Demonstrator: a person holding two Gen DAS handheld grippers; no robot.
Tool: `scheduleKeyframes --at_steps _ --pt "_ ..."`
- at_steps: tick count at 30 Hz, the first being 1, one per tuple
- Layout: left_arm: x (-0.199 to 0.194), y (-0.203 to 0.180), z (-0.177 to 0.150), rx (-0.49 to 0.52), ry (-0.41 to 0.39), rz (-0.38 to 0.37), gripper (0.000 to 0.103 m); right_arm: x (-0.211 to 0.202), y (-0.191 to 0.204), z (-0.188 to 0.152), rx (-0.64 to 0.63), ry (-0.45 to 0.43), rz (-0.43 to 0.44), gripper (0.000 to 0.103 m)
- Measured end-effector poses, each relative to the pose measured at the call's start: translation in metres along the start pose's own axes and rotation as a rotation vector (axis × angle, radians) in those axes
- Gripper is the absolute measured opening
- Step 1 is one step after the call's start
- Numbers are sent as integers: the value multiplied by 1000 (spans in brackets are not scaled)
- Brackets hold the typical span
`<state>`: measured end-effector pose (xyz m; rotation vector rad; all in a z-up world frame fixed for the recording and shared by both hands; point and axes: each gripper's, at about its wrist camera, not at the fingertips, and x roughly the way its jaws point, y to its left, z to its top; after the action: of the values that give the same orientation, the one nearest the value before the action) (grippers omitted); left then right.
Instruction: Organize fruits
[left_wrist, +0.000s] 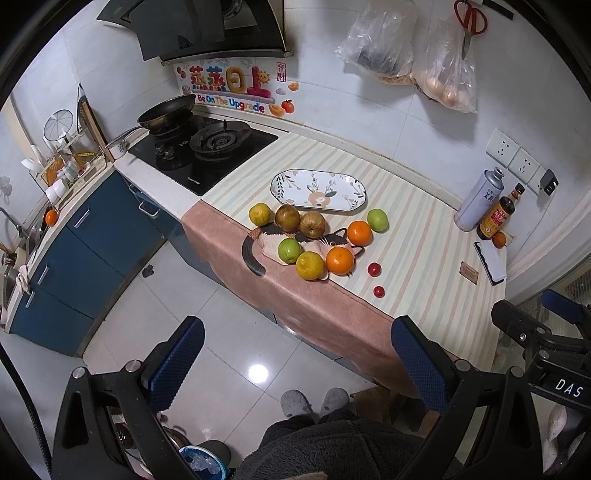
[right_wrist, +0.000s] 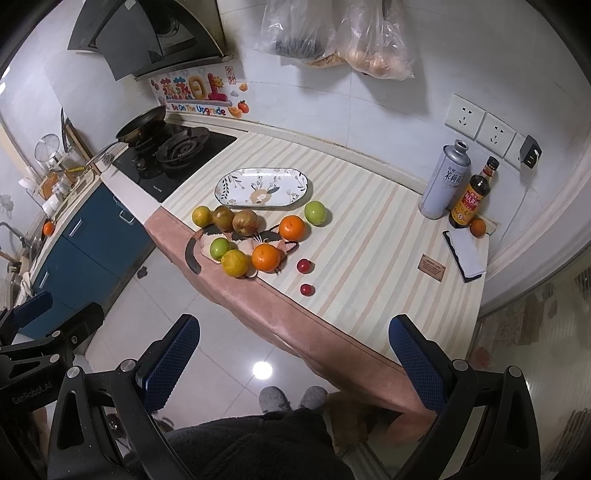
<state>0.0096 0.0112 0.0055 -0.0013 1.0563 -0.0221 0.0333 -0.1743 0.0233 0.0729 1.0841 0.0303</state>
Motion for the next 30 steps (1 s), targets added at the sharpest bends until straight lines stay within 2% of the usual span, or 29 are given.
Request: scheduleKeyframes --at_steps 3,7,10,13,18,23,26,30 --pt "0 7 8 -2 -27 3 103 1 -2 3 37 -37 11 103" --pt "12 23 22 -14 -97 47 103 11 -7 7 97 -93 17 103" --pt "37 40 35 -34 -134 102 103 35 -11 15 150 -82 48 103" --pt "69 54 50 -46 -131 147 103 68 -11 26 164 -60 50 103" --pt "137 77 78 -71 -28 206 103 147 -10 50 154 47 84 103" --pt "218 94 111 -100 118 236 103 253 -4 87 154 183 183 101" --pt "259 107 129 -141 195 236 103 320 14 115 138 254 249 99" --pt "314 128 153 -221 298 216 102 415 45 145 97 383 281 98"
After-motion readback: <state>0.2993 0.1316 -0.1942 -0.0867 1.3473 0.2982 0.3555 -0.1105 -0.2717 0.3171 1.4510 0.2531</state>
